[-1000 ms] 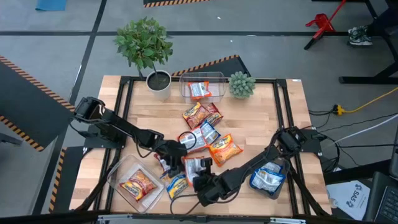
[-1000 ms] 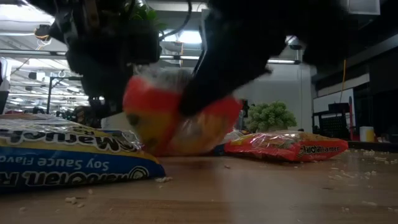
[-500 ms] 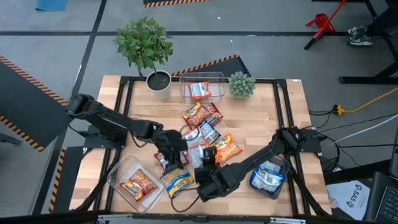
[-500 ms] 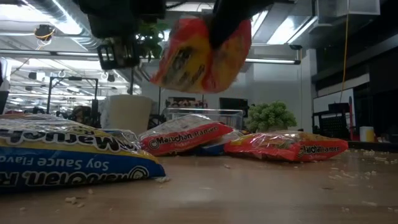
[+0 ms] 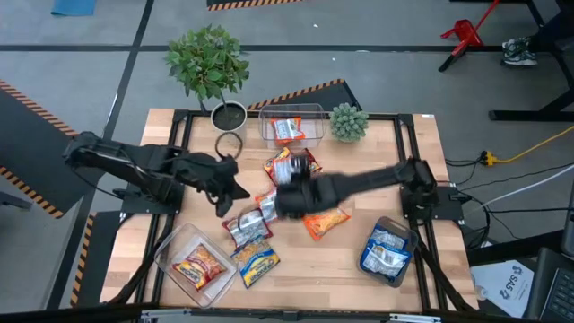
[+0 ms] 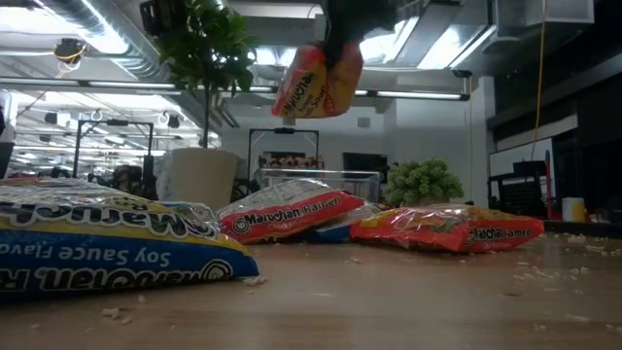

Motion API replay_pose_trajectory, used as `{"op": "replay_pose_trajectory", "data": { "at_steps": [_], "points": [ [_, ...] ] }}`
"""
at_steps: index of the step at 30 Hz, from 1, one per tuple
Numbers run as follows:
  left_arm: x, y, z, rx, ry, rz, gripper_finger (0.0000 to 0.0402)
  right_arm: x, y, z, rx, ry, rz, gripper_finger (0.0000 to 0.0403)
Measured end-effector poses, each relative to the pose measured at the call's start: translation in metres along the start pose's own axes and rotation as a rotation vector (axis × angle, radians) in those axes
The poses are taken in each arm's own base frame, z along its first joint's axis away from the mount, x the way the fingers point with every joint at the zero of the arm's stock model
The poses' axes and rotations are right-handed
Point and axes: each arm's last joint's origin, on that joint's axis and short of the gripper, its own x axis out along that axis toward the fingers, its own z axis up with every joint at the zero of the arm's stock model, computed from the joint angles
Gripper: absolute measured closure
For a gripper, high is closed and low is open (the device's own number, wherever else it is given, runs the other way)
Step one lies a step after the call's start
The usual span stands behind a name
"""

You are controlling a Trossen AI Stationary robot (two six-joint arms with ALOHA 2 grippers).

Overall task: Sort Maruchan noodles
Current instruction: Put the orange noodle pack into the top transparent bin

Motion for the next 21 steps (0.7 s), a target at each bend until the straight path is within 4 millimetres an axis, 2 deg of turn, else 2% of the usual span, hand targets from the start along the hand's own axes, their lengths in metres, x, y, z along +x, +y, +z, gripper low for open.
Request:
{"op": "replay_pose_trajectory", "data": {
  "at_steps": [5, 9, 14, 17, 21],
  "points": [
    [-0.015, 0.002, 0.003, -0.005, -0.085, 0.032, 0.0401, 0.040, -0.059, -0.013, -0.020, 0.059, 0.005, 0.0402],
    [-0.019, 0.004, 0.003, 0.003, -0.120, 0.076, 0.0401, 0.073, -0.103, -0.028, -0.025, 0.076, 0.030, 0.0402],
    [-0.019, 0.009, 0.003, 0.003, -0.132, 0.153, 0.0401, 0.107, -0.150, -0.051, -0.013, 0.060, 0.061, 0.0402],
    [-0.019, 0.012, 0.004, -0.002, -0.148, 0.182, 0.0401, 0.125, -0.169, -0.068, 0.023, 0.060, 0.112, 0.0402],
    [-0.019, 0.016, 0.007, 0.000, -0.163, 0.210, 0.0401, 0.146, -0.176, -0.086, 0.034, 0.070, 0.175, 0.0402]
  ]
}}
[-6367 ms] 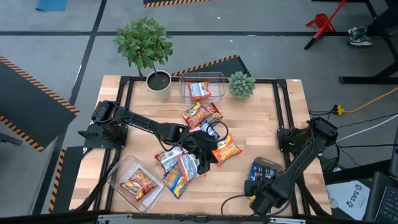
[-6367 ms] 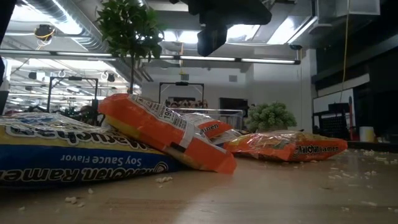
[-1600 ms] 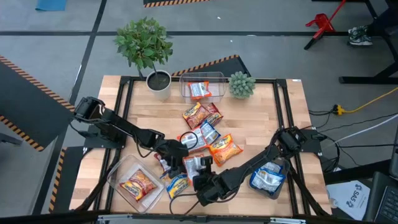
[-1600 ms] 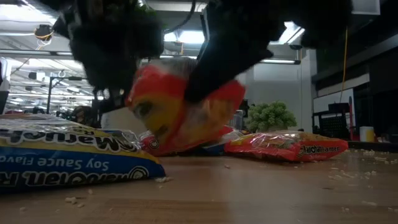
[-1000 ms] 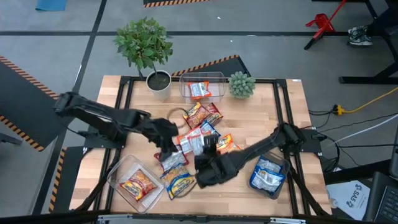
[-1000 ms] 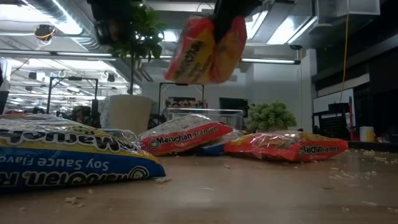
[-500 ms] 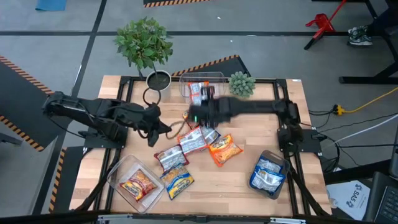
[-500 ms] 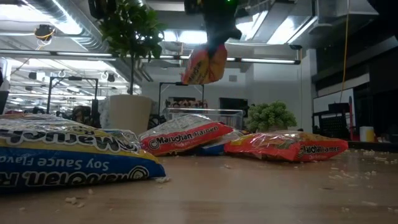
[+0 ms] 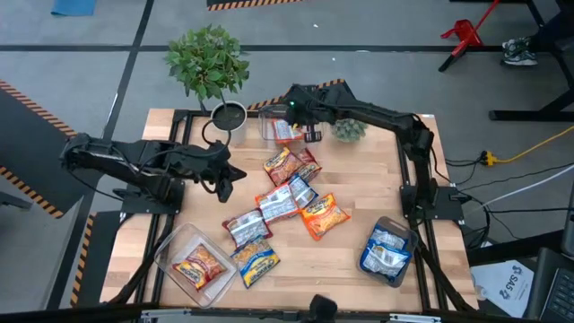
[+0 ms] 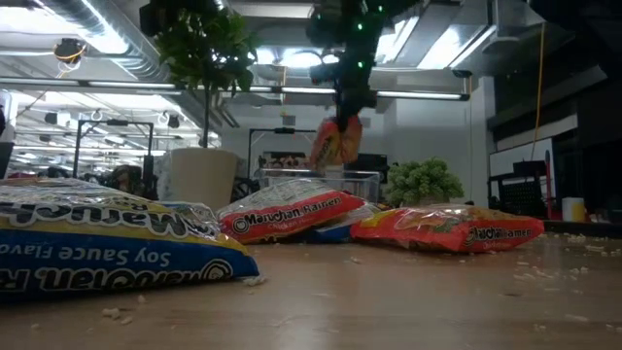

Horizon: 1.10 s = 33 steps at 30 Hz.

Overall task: Sort Maruchan noodles
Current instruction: Put the orange noodle pack into the top transparent bin

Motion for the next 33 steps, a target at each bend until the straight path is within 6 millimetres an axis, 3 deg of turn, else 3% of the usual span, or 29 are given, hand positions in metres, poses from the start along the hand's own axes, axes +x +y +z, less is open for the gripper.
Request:
{"op": "replay_pose_trajectory", "data": {
  "at_steps": [9, 14, 19, 22, 27, 30, 33],
  "points": [
    [0.002, 0.009, 0.006, -0.023, -0.035, 0.064, 0.0401, 0.052, 0.019, -0.015, -0.007, 0.009, 0.022, 0.0389],
    [0.003, 0.012, 0.007, -0.031, -0.040, 0.076, 0.0401, 0.070, 0.022, -0.028, 0.031, 0.045, 0.028, 0.0336],
    [0.003, 0.013, 0.008, -0.037, -0.042, 0.083, 0.0401, 0.073, 0.018, -0.033, 0.049, 0.005, 0.095, 0.0258],
    [0.004, 0.014, 0.009, -0.014, -0.026, 0.063, 0.0401, 0.058, 0.011, -0.030, 0.051, -0.031, 0.136, 0.0215],
    [0.013, 0.014, 0.001, 0.034, -0.041, 0.037, 0.0401, -0.012, -0.006, -0.022, 0.157, -0.220, 0.169, 0.0181],
    [0.030, 0.016, -0.014, 0.024, -0.066, -0.021, 0.0401, -0.046, 0.009, -0.015, 0.213, -0.303, 0.235, 0.0179],
    [0.051, 0.021, -0.039, -0.004, -0.083, -0.119, 0.0401, -0.069, 0.039, -0.007, 0.245, -0.289, 0.244, 0.0183]
  ]
}}
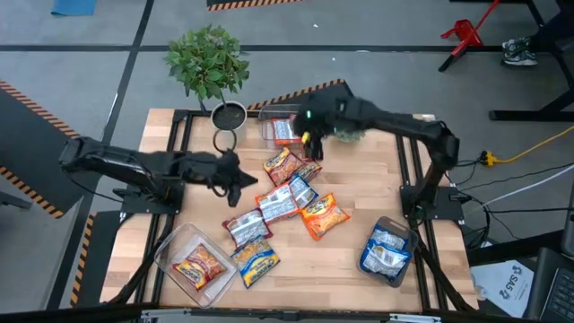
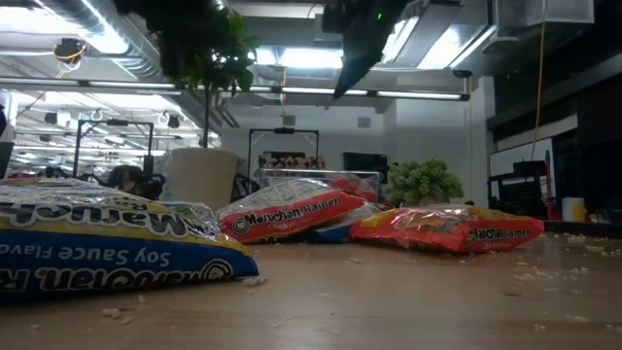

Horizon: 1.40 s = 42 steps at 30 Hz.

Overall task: Sort Maruchan noodles
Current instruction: Put the orange noodle pack into the top transparent bin

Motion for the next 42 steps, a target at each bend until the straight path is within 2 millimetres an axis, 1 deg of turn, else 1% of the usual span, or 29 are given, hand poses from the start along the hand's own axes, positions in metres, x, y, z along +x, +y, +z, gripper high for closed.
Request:
{"op": "replay_pose_trajectory", "data": {
  "at_steps": [2, 4, 8, 9, 12, 15, 18, 22, 25, 28, 32, 37, 40, 42],
  "points": [
    [0.014, 0.010, -0.022, -0.027, 0.005, -0.010, 0.0401, 0.002, 0.027, 0.000, 0.040, 0.023, 0.003, 0.0184],
    [0.023, 0.022, -0.044, -0.049, 0.035, 0.016, 0.0401, 0.011, 0.055, -0.004, 0.087, 0.052, 0.011, 0.0183],
    [0.035, 0.038, -0.073, -0.066, 0.077, 0.063, 0.0401, 0.036, 0.107, -0.015, 0.205, 0.042, 0.035, 0.0167],
    [0.037, 0.040, -0.078, -0.062, 0.102, 0.072, 0.0401, 0.043, 0.118, -0.018, 0.235, 0.019, 0.043, 0.0160],
    [0.044, 0.042, -0.083, -0.057, 0.140, 0.068, 0.0401, 0.061, 0.146, -0.025, 0.353, -0.091, 0.084, 0.0138],
    [0.051, 0.043, -0.090, -0.034, 0.186, 0.062, 0.0401, 0.074, 0.166, -0.035, 0.470, -0.161, 0.085, 0.0121],
    [0.057, 0.044, -0.096, -0.012, 0.212, 0.058, 0.0401, 0.079, 0.179, -0.044, 0.553, -0.187, 0.050, 0.0112],
    [0.065, 0.047, -0.104, 0.010, 0.254, 0.079, 0.0401, 0.077, 0.191, -0.048, 0.593, -0.208, -0.013, 0.0109],
    [0.071, 0.048, -0.107, 0.018, 0.257, 0.064, 0.0401, 0.075, 0.198, -0.049, 0.599, -0.214, -0.031, 0.0109],
    [0.078, 0.049, -0.113, 0.024, 0.276, 0.060, 0.0401, 0.076, 0.202, -0.050, 0.614, -0.211, -0.032, 0.0109],
    [0.085, 0.054, -0.122, 0.021, 0.317, 0.090, 0.0401, 0.078, 0.208, -0.051, 0.622, -0.204, -0.026, 0.0109],
    [0.092, 0.061, -0.129, 0.015, 0.349, 0.119, 0.0401, 0.084, 0.219, -0.055, 0.627, -0.182, -0.018, 0.0109],
    [0.096, 0.065, -0.132, -0.003, 0.369, 0.111, 0.0401, 0.088, 0.227, -0.058, 0.636, -0.163, -0.014, 0.0109],
    [0.099, 0.067, -0.133, -0.010, 0.378, 0.104, 0.0401, 0.092, 0.229, -0.060, 0.645, -0.153, -0.021, 0.0109]
  ]
}}
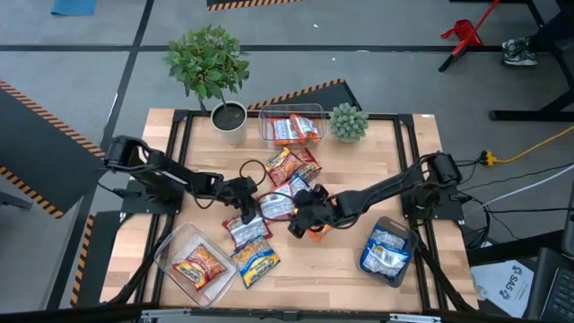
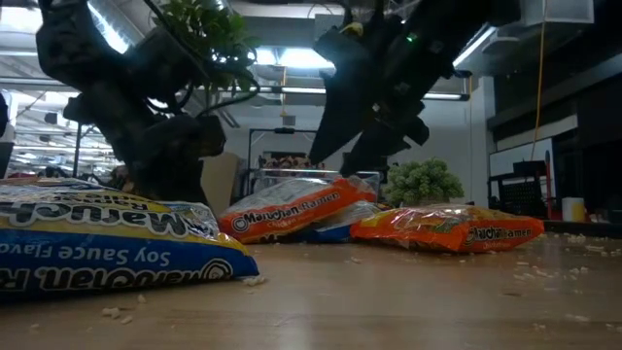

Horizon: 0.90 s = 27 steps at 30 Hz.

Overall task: Sort Maruchan noodles
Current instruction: Put the orange noodle pack into the top transparent bin

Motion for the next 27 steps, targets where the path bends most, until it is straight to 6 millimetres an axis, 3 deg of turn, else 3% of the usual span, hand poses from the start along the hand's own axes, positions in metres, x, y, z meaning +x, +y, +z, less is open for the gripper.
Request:
{"op": "replay_pose_trajectory", "data": {
  "at_steps": [17, 21, 27],
  "points": [
    [0.002, 0.000, 0.000, -0.027, -0.007, -0.001, 0.0401, 0.037, -0.005, -0.011, 0.006, 0.035, -0.022, 0.0115],
    [0.002, 0.001, 0.000, -0.022, -0.006, -0.001, 0.0401, 0.041, -0.002, -0.013, 0.010, 0.030, -0.004, 0.0152],
    [0.002, 0.001, 0.000, -0.020, -0.007, -0.001, 0.0401, 0.040, -0.002, -0.011, 0.014, 0.031, 0.008, 0.0253]
  ]
}}
